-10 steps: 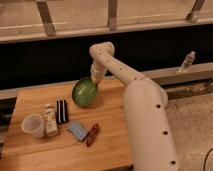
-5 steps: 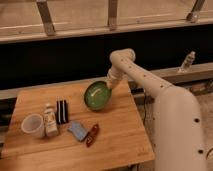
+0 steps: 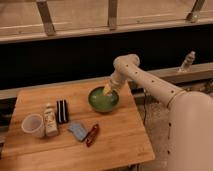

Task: Drag the ceramic bowl in a circle

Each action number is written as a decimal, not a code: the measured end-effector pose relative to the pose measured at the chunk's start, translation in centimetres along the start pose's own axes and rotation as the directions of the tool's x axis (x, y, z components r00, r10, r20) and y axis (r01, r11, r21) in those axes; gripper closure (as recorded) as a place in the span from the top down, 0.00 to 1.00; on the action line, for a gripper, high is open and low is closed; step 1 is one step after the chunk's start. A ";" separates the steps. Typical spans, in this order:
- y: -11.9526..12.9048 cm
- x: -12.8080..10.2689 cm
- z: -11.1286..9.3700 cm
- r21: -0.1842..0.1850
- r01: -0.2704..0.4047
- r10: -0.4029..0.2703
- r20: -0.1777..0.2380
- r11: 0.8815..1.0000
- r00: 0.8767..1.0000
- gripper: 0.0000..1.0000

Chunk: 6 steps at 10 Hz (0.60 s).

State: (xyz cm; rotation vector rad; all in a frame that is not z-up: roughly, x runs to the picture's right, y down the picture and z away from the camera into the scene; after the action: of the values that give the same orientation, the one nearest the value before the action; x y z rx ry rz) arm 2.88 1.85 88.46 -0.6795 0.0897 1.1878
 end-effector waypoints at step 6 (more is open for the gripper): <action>1.5 -2.3 -8.6 0.106 -0.050 0.031 0.178 0.993 0.984 0.80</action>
State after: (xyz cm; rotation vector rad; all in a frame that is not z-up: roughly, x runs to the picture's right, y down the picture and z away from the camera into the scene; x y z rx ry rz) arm 3.03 -4.29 81.86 -0.4753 0.0203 1.2679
